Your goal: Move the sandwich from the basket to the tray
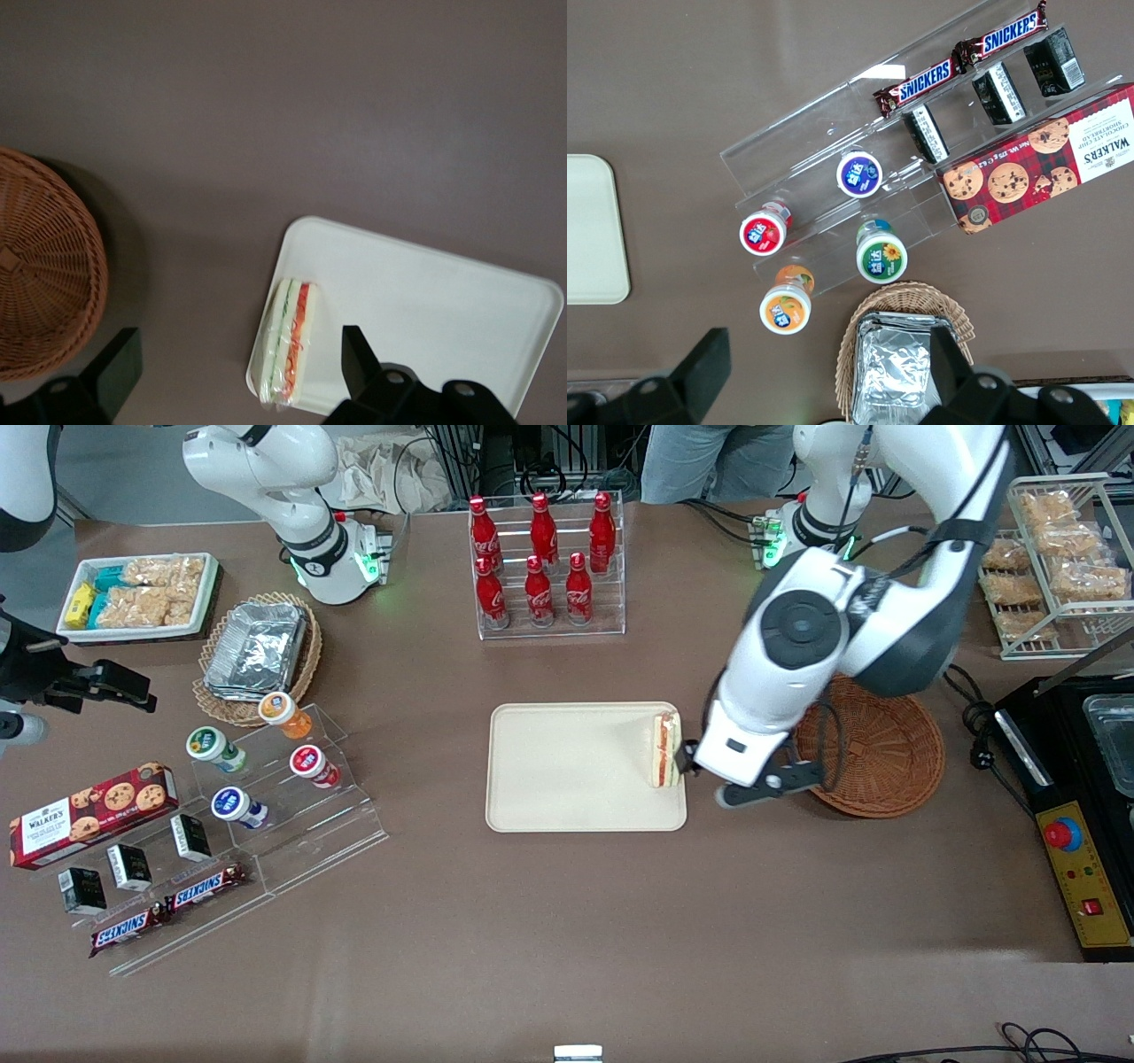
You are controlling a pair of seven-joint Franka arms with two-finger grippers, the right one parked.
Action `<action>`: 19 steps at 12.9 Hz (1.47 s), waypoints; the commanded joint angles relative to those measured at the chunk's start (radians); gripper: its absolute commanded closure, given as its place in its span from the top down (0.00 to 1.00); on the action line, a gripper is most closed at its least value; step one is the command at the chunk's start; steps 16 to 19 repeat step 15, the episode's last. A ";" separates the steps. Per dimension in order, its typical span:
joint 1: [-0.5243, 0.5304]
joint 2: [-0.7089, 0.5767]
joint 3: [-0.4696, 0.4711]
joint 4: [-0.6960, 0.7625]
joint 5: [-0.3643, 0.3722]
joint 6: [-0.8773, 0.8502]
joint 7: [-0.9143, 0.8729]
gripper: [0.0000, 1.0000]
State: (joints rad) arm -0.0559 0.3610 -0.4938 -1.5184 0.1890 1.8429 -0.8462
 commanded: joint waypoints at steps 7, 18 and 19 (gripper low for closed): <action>-0.028 -0.255 0.332 -0.003 -0.204 -0.263 0.482 1.00; -0.018 -0.392 0.403 -0.114 -0.212 -0.258 0.536 1.00; -0.018 -0.392 0.403 -0.114 -0.212 -0.258 0.536 1.00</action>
